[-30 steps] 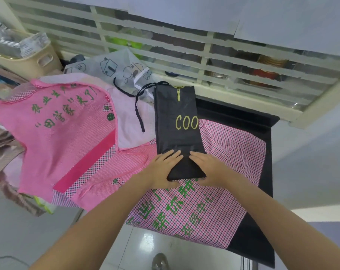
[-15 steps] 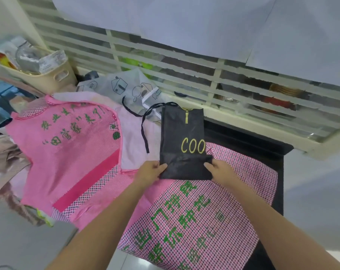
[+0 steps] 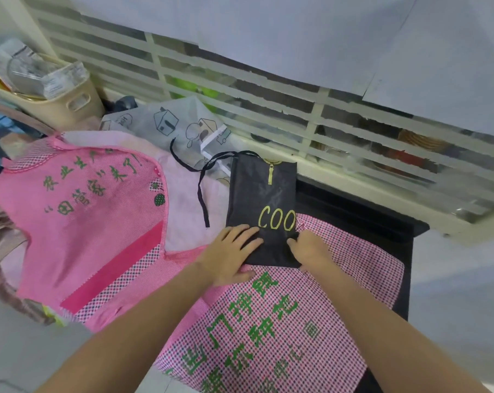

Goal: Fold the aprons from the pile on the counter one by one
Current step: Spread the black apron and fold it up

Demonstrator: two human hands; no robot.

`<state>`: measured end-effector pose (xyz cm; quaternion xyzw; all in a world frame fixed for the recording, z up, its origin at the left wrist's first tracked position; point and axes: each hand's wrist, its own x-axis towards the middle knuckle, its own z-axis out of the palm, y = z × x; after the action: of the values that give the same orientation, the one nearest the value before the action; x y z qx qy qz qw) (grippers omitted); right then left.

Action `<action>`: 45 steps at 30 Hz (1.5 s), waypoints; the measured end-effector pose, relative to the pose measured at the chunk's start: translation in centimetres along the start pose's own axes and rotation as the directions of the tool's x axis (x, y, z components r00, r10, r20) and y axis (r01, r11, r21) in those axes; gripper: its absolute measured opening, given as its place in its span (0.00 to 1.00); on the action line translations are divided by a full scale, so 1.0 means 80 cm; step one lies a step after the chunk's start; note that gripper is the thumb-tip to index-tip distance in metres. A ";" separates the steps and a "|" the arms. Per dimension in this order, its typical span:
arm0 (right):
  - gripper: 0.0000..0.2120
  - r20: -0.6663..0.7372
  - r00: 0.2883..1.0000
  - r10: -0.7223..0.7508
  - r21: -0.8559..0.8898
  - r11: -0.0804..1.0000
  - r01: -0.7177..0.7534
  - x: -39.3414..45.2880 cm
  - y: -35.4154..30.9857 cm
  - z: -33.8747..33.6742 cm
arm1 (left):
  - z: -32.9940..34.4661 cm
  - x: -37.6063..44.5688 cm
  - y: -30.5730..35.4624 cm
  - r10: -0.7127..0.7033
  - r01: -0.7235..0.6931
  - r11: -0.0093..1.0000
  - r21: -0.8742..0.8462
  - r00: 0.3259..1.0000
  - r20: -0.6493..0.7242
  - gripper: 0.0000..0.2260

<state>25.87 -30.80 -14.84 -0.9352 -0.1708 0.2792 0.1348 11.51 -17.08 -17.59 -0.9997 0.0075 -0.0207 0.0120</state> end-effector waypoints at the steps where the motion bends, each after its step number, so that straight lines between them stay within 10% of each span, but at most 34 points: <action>1: 0.13 -0.057 0.997 -0.041 -0.040 0.998 0.039 -0.003 -0.002 -0.001 | 0.002 0.000 -0.001 -0.007 0.002 0.998 0.057 0.996 0.085 0.31; 4: 0.24 -0.266 0.891 -0.368 -0.121 0.930 0.348 -0.014 0.006 -0.001 | -0.003 0.003 -0.001 -0.027 0.004 0.993 0.115 0.979 0.200 0.32; 8: 0.37 0.143 0.783 -0.605 -0.427 0.676 0.600 -0.017 0.028 0.006 | -0.003 0.006 -0.007 -0.019 0.029 0.998 -0.050 0.982 0.190 0.31; 12: 0.30 0.140 0.831 -0.539 -0.296 0.778 0.554 -0.009 0.013 -0.003 | -0.020 0.010 -0.030 -0.075 0.156 0.894 -0.419 0.976 0.204 0.31; 17: 0.10 0.093 0.943 -0.318 0.232 0.928 0.290 0.000 -0.006 -0.051 | -0.061 0.013 -0.057 -0.394 0.395 0.364 -0.844 0.886 0.245 0.12; 19: 0.08 0.194 0.960 -0.202 0.469 0.878 0.090 -0.002 -0.002 -0.057 | -0.064 0.011 -0.060 -0.386 0.441 0.156 -0.884 0.851 0.356 0.08; 25: 0.22 0.295 0.955 -0.006 0.476 0.868 -0.142 -0.019 0.010 -0.009 | -0.032 0.008 -0.052 -0.325 0.653 0.025 -0.757 0.721 0.611 0.09; 27: 0.25 0.213 0.977 0.012 0.398 0.912 -0.098 -0.019 0.006 -0.002 | -0.031 0.015 -0.049 -0.349 0.681 0.109 -0.724 0.708 0.613 0.13; 31: 0.24 0.027 0.999 -0.022 0.135 0.991 0.018 -0.024 -0.002 0.012 | -0.042 0.018 -0.034 -0.482 0.526 0.744 -0.412 0.850 0.214 0.16; 34: 0.21 -0.065 0.995 -0.070 -0.048 0.997 0.067 -0.027 -0.005 0.021 | -0.039 0.014 -0.030 -0.082 0.116 0.948 -0.295 0.989 0.125 0.27; 37: 0.24 -0.092 0.988 -0.125 -0.172 0.979 0.107 -0.033 -0.008 0.021 | -0.029 0.013 -0.028 0.048 0.044 0.976 -0.214 0.912 0.407 0.35; 40: 0.25 -0.144 0.949 -0.280 -0.284 0.930 0.232 -0.039 -0.002 0.021 | -0.030 0.011 -0.026 -0.017 0.161 0.931 -0.327 0.915 0.403 0.41; 42: 0.23 -0.181 0.927 -0.329 -0.167 0.939 0.300 -0.037 0.000 0.019 | -0.036 0.016 -0.028 -0.260 0.394 0.779 -0.487 0.911 0.321 0.37; 45: 0.19 -0.230 0.966 -0.122 0.305 0.933 0.190 -0.031 -0.007 0.010 | -0.041 0.037 -0.036 -0.654 0.631 0.444 -0.636 0.713 0.251 0.16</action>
<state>23.31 -31.14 -14.07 -0.9075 -0.1817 0.1929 0.3258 14.36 -14.31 -14.13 -0.8563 -0.3640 -0.0350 -0.3647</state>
